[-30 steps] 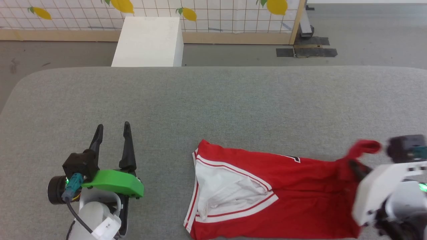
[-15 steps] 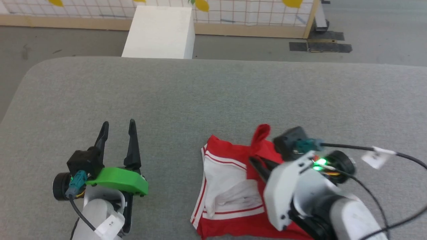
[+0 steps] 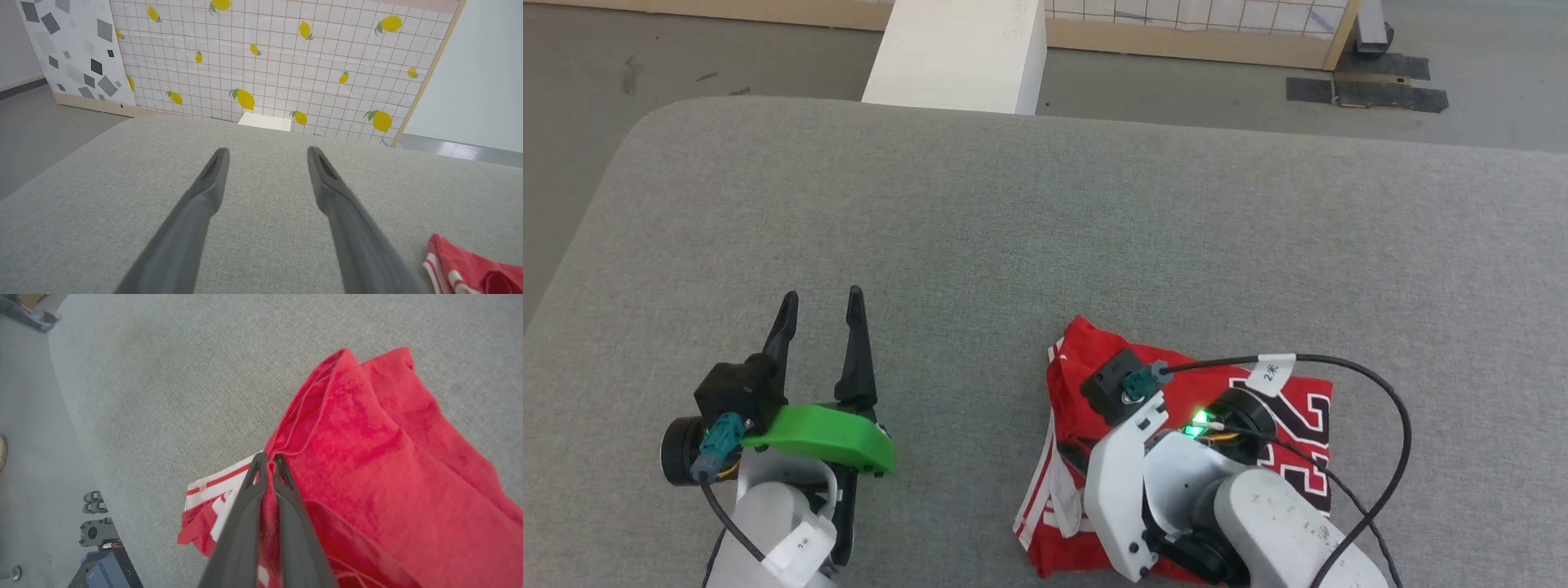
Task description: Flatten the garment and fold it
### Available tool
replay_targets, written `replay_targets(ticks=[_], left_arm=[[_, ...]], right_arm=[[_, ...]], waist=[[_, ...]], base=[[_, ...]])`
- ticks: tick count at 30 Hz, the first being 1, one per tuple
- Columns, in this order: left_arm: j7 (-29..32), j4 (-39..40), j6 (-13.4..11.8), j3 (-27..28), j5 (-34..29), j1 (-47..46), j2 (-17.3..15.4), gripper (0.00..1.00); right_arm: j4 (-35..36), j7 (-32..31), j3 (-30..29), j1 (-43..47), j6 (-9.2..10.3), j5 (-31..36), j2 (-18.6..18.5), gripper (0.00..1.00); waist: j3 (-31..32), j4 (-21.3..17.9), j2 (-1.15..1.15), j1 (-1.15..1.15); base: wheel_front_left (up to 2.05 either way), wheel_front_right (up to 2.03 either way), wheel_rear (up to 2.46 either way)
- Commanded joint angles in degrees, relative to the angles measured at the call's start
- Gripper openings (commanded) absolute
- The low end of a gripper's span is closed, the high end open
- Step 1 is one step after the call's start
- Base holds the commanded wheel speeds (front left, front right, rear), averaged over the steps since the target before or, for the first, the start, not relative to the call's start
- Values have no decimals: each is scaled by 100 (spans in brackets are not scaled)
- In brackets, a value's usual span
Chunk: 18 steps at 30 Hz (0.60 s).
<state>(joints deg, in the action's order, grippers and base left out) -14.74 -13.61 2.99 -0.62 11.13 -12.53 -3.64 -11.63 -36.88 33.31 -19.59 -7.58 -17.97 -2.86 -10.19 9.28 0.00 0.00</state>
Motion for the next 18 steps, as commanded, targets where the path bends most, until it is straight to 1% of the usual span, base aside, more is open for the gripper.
replay_targets(ticks=[1, 4, 6, 10, 12, 13, 15, 18], left_arm=[[-26, 1, 21, 10, -86, -109, 37, 100], [-26, 0, 19, 37, -97, -85, 43, 100], [-26, -12, 29, 55, -106, -75, 46, 100], [-26, -35, 65, 92, -125, -63, 47, 100], [-26, -26, 73, 107, -150, -38, 48, 100], [-26, -10, 75, 117, -163, -13, 49, 100], [-26, 11, 79, 135, -179, 24, 50, 100], [-26, 25, 89, 164, -191, 71, 51, 100]], right_arm=[[-65, 87, 12, -99, 9, -103, -2, 100], [-105, 311, -37, -98, 9, -320, -2, 100], [-4, 608, -130, -82, 9, -503, -2, 100], [479, 1567, -506, 30, 9, -831, -2, 100], [801, 2117, -761, 131, 9, -862, -2, 100], [1026, 2504, -1004, 235, 9, -828, -2, 100], [1337, 3040, -1427, 435, 9, -621, -2, 100], [1666, 3609, -2095, 838, 9, -299, -2, 100]], waist=[[6, -7, 0, 0], [39, -71, 0, 0], [68, -118, 0, 0], [147, -232, 0, 0], [196, -294, 0, 0], [223, -332, 0, 0], [268, -396, 0, 0], [330, -479, 0, 0]], base=[[0, 0, 0], [0, 0, 0], [0, 0, 0], [0, 0, 0], [0, 0, 0], [0, 0, 0], [0, 0, 0], [0, 0, 0]])
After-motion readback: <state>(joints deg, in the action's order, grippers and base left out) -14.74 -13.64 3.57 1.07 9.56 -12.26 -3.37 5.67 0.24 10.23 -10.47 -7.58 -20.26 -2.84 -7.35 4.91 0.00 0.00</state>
